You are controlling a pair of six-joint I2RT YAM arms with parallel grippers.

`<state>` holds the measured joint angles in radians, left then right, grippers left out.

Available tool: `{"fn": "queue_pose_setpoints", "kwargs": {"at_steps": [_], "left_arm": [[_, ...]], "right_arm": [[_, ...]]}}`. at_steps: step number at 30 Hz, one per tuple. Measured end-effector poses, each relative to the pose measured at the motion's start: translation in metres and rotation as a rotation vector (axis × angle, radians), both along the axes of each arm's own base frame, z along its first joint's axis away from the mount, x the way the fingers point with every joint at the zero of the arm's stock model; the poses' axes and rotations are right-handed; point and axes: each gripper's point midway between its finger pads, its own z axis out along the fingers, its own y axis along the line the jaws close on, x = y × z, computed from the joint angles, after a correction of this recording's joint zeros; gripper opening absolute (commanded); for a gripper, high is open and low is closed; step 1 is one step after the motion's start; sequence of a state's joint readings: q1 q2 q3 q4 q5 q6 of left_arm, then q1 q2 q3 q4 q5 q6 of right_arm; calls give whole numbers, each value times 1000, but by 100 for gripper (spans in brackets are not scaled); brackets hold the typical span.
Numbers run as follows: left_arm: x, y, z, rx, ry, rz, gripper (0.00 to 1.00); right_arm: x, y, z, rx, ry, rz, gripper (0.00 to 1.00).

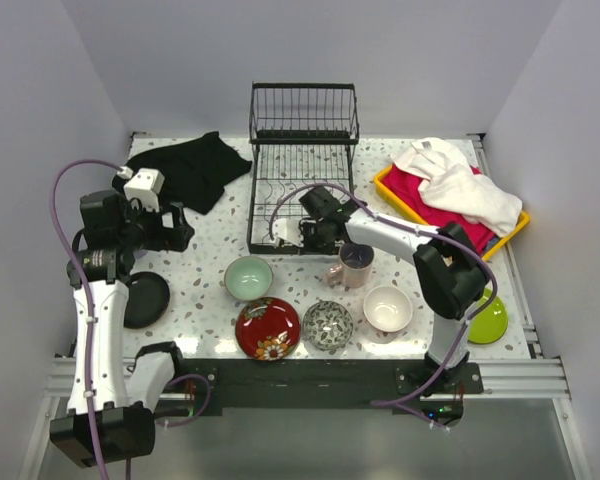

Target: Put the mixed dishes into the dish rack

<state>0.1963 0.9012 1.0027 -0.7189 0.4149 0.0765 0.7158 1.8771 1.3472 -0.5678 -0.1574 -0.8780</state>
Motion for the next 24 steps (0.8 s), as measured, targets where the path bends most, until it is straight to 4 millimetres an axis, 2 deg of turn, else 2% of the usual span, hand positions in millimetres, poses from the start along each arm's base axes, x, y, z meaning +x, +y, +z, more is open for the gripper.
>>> {"fn": "queue_pose_setpoints", "kwargs": {"at_steps": [1, 3, 8, 10, 13, 16, 19, 21, 24], "left_arm": [[0, -2, 1, 3, -6, -18, 97], [0, -5, 1, 0, -8, -43, 98], [2, -14, 0, -16, -2, -112, 100], [3, -19, 9, -16, -21, -146, 100], [5, -34, 37, 2, -89, -227, 100], [6, -55, 78, 24, -188, -322, 100], [3, -82, 113, 22, -266, -426, 100], [2, -103, 127, 10, -285, -497, 100], [-1, -138, 129, -19, -267, -612, 96]], "right_arm": [[-1, -3, 0, -5, -1, -2, 35], [1, -10, 0, -35, -17, -5, 50], [9, -22, 5, -85, -65, -65, 61], [13, -22, 16, -66, -76, -118, 64], [20, -14, 57, 25, -110, -212, 69], [23, -9, 114, 156, -173, -295, 72], [18, -16, 177, 298, -223, -393, 72], [13, -32, 208, 374, -224, -482, 72], [12, -72, 224, 426, -186, -660, 72]]}}
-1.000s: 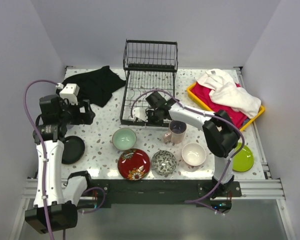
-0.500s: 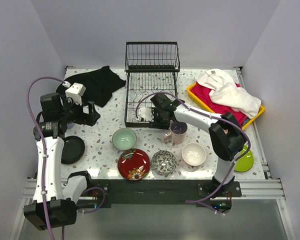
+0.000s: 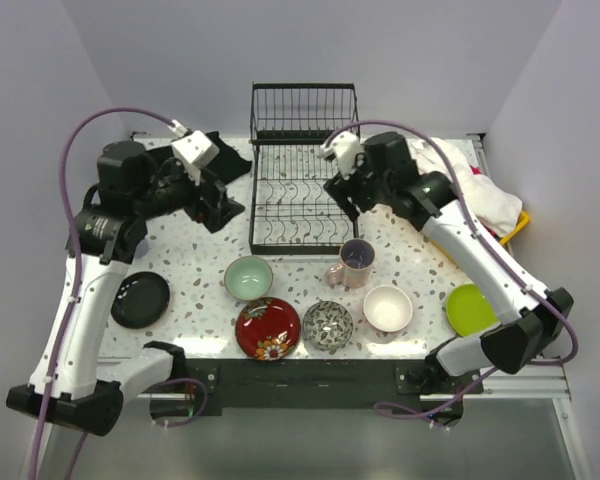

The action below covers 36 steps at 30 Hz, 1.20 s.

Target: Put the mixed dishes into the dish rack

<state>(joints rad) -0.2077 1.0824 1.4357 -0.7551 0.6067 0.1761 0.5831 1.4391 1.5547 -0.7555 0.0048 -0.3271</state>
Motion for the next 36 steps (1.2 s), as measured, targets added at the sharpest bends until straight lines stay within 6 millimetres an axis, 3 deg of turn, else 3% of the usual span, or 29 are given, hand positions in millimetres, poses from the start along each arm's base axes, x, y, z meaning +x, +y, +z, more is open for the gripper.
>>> {"fn": "queue_pose_setpoints", "kwargs": {"at_steps": [5, 8, 13, 16, 19, 23, 27, 31, 36], "left_arm": [[-10, -51, -45, 24, 145, -169, 94], [-24, -88, -75, 78, 226, -279, 92], [-34, -147, -117, 191, 304, -403, 85], [-24, -168, -134, 236, 323, -409, 78], [-10, -184, -151, 279, 323, -398, 79], [-9, -205, -163, 321, 285, -461, 82], [-20, -234, -164, 390, 171, -565, 82], [-28, -265, -169, 425, 106, -643, 82], [-25, -287, -198, 485, 108, -663, 82]], "right_arm": [[-3, -79, -21, 73, 153, -296, 73], [-20, -107, -37, 96, 228, -409, 73], [-58, -119, -53, 158, 305, -465, 73], [-74, -124, -59, 187, 320, -504, 73], [-81, -134, -63, 214, 327, -568, 72], [-78, -156, -65, 264, 337, -694, 72], [-69, -175, -69, 292, 379, -801, 72], [-51, -186, -77, 301, 433, -850, 72], [-38, -190, -84, 305, 478, -863, 72]]}}
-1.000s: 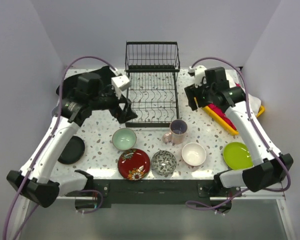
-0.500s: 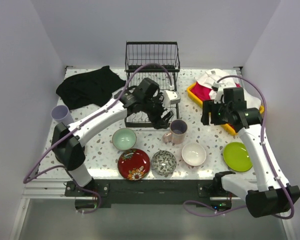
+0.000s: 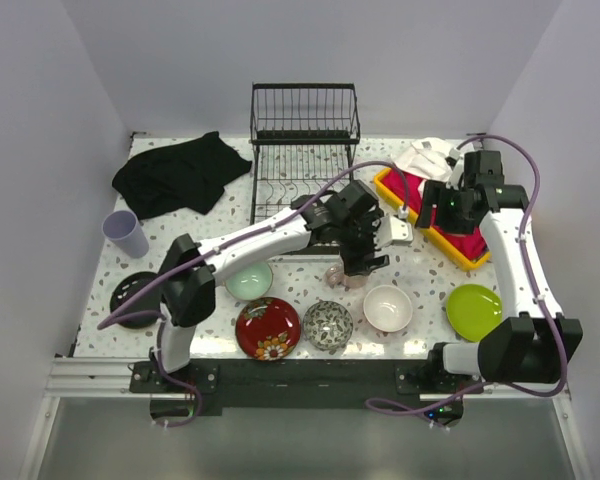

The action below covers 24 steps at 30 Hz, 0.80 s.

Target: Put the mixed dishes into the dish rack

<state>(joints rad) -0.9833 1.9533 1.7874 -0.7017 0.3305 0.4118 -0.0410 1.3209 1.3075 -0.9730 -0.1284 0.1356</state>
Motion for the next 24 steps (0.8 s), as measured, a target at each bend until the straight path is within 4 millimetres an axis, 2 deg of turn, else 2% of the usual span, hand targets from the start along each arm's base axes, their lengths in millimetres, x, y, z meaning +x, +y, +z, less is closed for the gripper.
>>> {"fn": "queue_pose_setpoints", "kwargs": {"at_steps": [7, 16, 19, 21, 24], "left_arm": [[6, -10, -41, 93, 8, 22, 81], [14, -12, -56, 138, -9, 50, 75], [16, -16, -61, 176, 16, 57, 65], [16, -22, -68, 206, 44, 60, 64], [14, -23, -80, 235, 75, 63, 55]], "right_arm": [[0, 4, 0, 34, 5, 23, 72], [-4, 7, 1, 64, -5, 33, 72], [-8, 9, 1, 77, -9, 37, 72], [-8, 7, 1, 67, -20, 32, 72], [-12, 3, 1, 68, -19, 15, 72]]}}
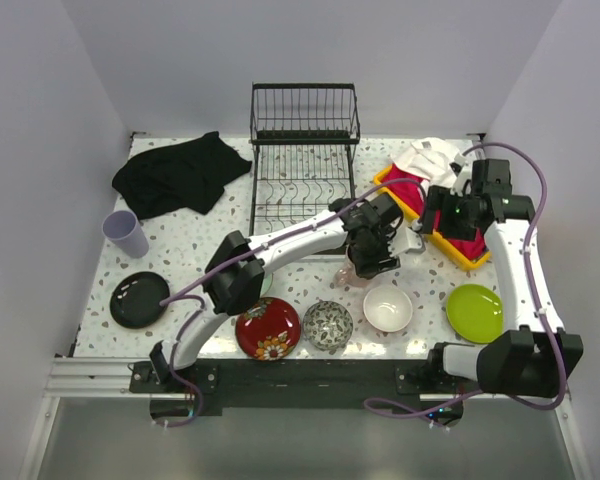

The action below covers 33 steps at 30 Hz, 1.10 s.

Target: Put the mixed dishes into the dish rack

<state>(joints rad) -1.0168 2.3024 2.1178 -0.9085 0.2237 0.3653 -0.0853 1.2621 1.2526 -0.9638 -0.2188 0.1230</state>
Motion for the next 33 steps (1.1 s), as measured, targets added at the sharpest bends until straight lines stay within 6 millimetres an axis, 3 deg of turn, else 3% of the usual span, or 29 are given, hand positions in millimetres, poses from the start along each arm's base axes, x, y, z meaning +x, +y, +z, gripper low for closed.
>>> {"fn": "queue_pose_setpoints", "kwargs": {"at_steps": [1, 3, 5, 10, 15, 18, 22, 25, 30, 33], "left_arm": [[-2, 2, -3, 9, 11, 2, 45], [-6, 5, -6, 27, 34, 3, 35], [-12, 7, -6, 32, 58, -6, 20], [-18, 7, -3, 32, 64, -20, 0], [-19, 7, 7, 12, 71, -20, 0], [-16, 5, 25, -29, 62, -9, 0], [-8, 4, 77, -155, 50, 33, 0], [15, 16, 137, -305, 25, 97, 0], [71, 64, 238, -600, -68, 238, 0], [93, 110, 280, -815, -116, 355, 0]], "right_arm": [[-1, 0, 0, 0, 0, 0, 72], [-5, 0, 2, 0, -3, -1, 72], [-7, 0, 5, -4, -14, -3, 72], [-9, -6, 7, -19, -19, -32, 72], [-6, -7, 6, -13, -6, -45, 72], [3, -7, 13, -4, -20, -44, 72], [19, 1, 30, 44, -68, -21, 72], [28, 12, 44, 103, -110, 16, 72], [35, 35, 69, 230, -171, 79, 72], [39, 59, 90, 376, -216, 131, 72]]}}
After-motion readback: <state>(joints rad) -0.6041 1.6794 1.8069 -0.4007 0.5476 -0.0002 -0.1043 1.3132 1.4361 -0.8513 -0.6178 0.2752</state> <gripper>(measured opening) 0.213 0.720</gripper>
